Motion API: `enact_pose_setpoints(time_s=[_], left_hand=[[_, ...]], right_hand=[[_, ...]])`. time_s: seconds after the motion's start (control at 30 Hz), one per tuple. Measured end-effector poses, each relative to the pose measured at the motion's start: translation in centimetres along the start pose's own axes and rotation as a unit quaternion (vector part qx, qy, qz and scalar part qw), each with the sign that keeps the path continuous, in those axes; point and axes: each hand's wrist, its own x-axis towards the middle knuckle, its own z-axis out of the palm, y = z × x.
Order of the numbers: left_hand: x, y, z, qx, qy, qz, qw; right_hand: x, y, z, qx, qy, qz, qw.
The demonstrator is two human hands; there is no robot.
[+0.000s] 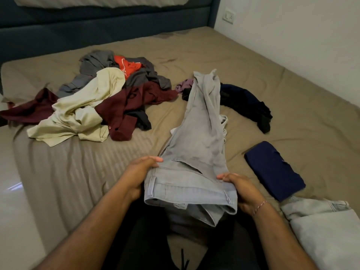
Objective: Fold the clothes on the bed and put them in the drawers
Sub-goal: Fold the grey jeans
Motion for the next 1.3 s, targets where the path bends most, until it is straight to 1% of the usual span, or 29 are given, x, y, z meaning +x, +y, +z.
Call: enact_pose_setpoints(time_s=[0.1, 0.17, 0.2, 0.27, 0.33, 0.37, 0.4, 0.43, 0.5, 0.53, 0.57, 0.6, 0.63, 0.67, 0.7, 0.77, 0.83, 0.9, 0.97, 1.0, 1.03, 1.07, 1.1, 1.13, 1.17, 1.2, 1.23, 1.27, 1.3], left_hand=[[2.1, 2.1, 1.3, -0.044, -0.011, 0.008, 0.999], [4.0, 3.0, 2.2, -0.077, -0.018, -0.011, 0.997], [5.1, 3.6, 2.7, -0.099, -0.027, -0.024, 0.994], [7.0, 4.6, 3.8, -0.17, -0.05, -0.032, 0.984], [9.2, 5.3, 4.9, -0.24, -0.068, -0.002, 0.968], [10.4, 5.3, 5.6, -0.233, -0.079, 0.012, 0.969], [11.4, 4.9, 6.3, -0.181, -0.085, 0.023, 0.98], [12.1, 4.1, 6.8, -0.097, -0.083, 0.035, 0.991], [13.5, 1.7, 7.0, 0.066, -0.059, 0.069, 0.994], [14.1, 0.1, 6.7, 0.128, -0.039, 0.086, 0.987], [14.4, -1.5, 6.2, 0.205, -0.01, 0.099, 0.974], [14.6, -2.9, 5.5, 0.297, 0.021, 0.098, 0.95], [14.8, -4.2, 4.9, 0.361, 0.051, 0.086, 0.927], [14.8, -5.1, 4.5, 0.387, 0.077, 0.075, 0.916], [14.9, -5.7, 4.3, 0.386, 0.099, 0.071, 0.915], [15.0, -5.5, 4.4, 0.327, 0.118, 0.072, 0.935], [15.0, -4.1, 4.8, 0.268, 0.109, 0.064, 0.955], [14.6, -2.8, 4.5, 0.282, 0.092, 0.089, 0.951], [13.4, -1.6, 3.5, 0.348, 0.064, 0.116, 0.928], [12.6, -1.2, 2.8, 0.39, 0.026, 0.116, 0.913], [11.5, -0.9, 2.2, 0.451, -0.037, 0.104, 0.886], [10.7, -1.0, 1.7, 0.528, -0.117, 0.079, 0.837], [9.7, -1.2, 1.3, 0.605, -0.194, 0.041, 0.771], [8.7, -1.4, 1.2, 0.654, -0.257, -0.008, 0.711], [7.9, -1.5, 1.2, 0.669, -0.305, -0.064, 0.675], [7.4, -1.6, 1.2, 0.67, -0.327, -0.103, 0.659], [7.2, -1.6, 1.5, 0.674, -0.316, -0.099, 0.661], [7.3, -1.4, 1.8, 0.694, -0.272, -0.054, 0.665], [7.4, -1.4, 2.2, 0.713, -0.205, 0.017, 0.67]], right_hand=[[1.3, -3.4, -0.2, -0.064, 0.002, 0.017, 0.998], [2.2, -5.1, -0.4, -0.095, 0.002, 0.023, 0.995], [2.9, -5.8, -0.5, -0.07, 0.0, 0.022, 0.997], [4.2, -6.6, -0.8, 0.049, 0.0, 0.009, 0.999], [6.1, -7.1, -0.5, 0.16, 0.004, 0.011, 0.987], [7.2, -7.2, -0.4, 0.194, 0.015, 0.018, 0.981], [8.1, -7.0, 0.0, 0.203, 0.036, 0.021, 0.978], [8.8, -6.5, 0.4, 0.186, 0.065, 0.019, 0.98], [10.4, -5.0, 0.9, 0.106, 0.144, -0.008, 0.984], [11.0, -4.0, 1.1, 0.035, 0.188, -0.037, 0.981], [11.6, -2.9, 1.2, -0.046, 0.214, -0.061, 0.974], [12.1, -2.0, 1.4, -0.111, 0.221, -0.073, 0.966], [12.5, -1.1, 1.6, -0.123, 0.211, -0.065, 0.967], [12.6, -0.7, 2.0, -0.085, 0.191, -0.052, 0.977], [12.8, -0.3, 2.1, -0.046, 0.172, -0.025, 0.984], [12.8, -0.5, 2.0, -0.004, 0.164, 0.022, 0.986], [12.7, -1.0, 1.2, 0.016, 0.138, 0.068, 0.988], [11.7, -1.6, 0.9, 0.017, 0.108, 0.066, 0.992], [9.9, -2.0, 0.5, -0.034, 0.084, 0.036, 0.995], [8.8, -2.0, 0.2, -0.074, 0.067, 0.03, 0.995], [7.5, -1.9, -0.4, -0.123, 0.037, 0.037, 0.991], [6.5, -1.5, -1.1, -0.171, -0.009, 0.057, 0.984], [5.3, -0.9, -1.8, -0.224, -0.067, 0.087, 0.968], [4.1, -0.1, -2.3, -0.303, -0.126, 0.118, 0.937], [3.1, 0.7, -2.8, -0.397, -0.173, 0.148, 0.889], [2.2, 1.4, -3.1, -0.463, -0.201, 0.168, 0.847], [1.7, 1.9, -3.6, -0.487, -0.208, 0.175, 0.83], [1.5, 2.0, -3.9, -0.475, -0.197, 0.178, 0.839], [1.4, 1.9, -4.2, -0.451, -0.159, 0.175, 0.86]])
